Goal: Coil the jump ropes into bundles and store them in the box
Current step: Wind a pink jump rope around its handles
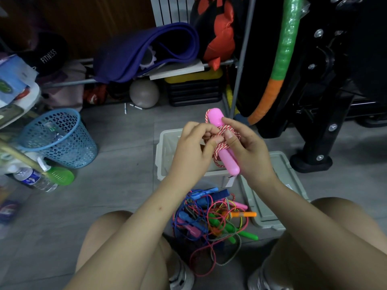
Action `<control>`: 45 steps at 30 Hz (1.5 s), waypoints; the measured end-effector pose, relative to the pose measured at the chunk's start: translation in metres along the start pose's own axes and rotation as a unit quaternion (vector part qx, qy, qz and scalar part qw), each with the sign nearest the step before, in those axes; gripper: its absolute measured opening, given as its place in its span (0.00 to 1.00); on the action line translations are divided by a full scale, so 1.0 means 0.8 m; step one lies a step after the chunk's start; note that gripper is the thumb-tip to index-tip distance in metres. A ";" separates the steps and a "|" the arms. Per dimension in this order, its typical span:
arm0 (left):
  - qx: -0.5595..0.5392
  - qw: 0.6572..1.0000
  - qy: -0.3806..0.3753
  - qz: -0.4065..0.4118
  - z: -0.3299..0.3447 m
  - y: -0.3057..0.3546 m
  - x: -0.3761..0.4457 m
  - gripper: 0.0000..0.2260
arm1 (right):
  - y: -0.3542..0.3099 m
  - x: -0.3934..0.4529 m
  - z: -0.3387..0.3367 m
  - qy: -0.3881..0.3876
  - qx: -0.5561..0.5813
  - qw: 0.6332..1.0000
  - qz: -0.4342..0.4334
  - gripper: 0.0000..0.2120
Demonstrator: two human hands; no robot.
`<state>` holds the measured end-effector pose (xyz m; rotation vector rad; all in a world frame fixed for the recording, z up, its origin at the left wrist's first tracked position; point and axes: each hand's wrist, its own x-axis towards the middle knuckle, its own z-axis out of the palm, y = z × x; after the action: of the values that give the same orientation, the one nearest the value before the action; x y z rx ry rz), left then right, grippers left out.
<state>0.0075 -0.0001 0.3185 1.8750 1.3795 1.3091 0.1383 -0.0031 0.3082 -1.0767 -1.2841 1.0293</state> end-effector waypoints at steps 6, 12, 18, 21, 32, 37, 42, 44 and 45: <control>-0.055 0.997 -0.003 -0.049 -0.001 0.002 0.001 0.07 | -0.001 0.001 -0.001 0.001 0.024 1.000 0.014 0.11; -0.107 0.988 -0.082 -0.071 -0.001 0.005 0.000 0.16 | -0.003 0.003 -0.003 0.067 0.105 0.990 0.069 0.06; -0.126 0.966 -0.071 -0.216 0.003 -0.001 0.001 0.10 | 0.009 -0.001 0.000 0.118 0.058 0.991 0.033 0.03; -0.178 0.941 -0.161 -0.237 0.005 0.005 -0.002 0.14 | 0.010 -0.004 0.003 0.137 0.054 0.989 0.028 0.07; -0.205 0.938 -0.145 -0.238 0.009 0.001 -0.003 0.19 | -0.007 -0.004 -0.002 0.140 0.075 0.986 0.042 0.04; -0.239 0.926 -0.106 -0.271 0.000 -0.007 0.005 0.21 | 0.008 0.001 -0.015 0.173 0.040 0.982 0.069 0.02; -0.290 0.903 -0.087 -0.304 -0.011 -0.020 0.014 0.25 | 0.002 0.000 -0.008 0.058 0.108 0.992 0.029 0.06; -0.335 0.883 -0.084 -0.319 -0.015 -0.017 0.014 0.23 | 0.000 0.003 -0.012 0.033 0.106 0.994 0.016 0.06; -0.366 0.870 -0.085 -0.320 -0.019 -0.015 0.015 0.19 | 0.001 0.004 -0.015 0.026 0.091 0.995 0.008 0.06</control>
<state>-0.0112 0.0132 0.3210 0.8827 1.0495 1.0594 0.1503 -0.0002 0.3078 -0.9684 -1.1185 1.1015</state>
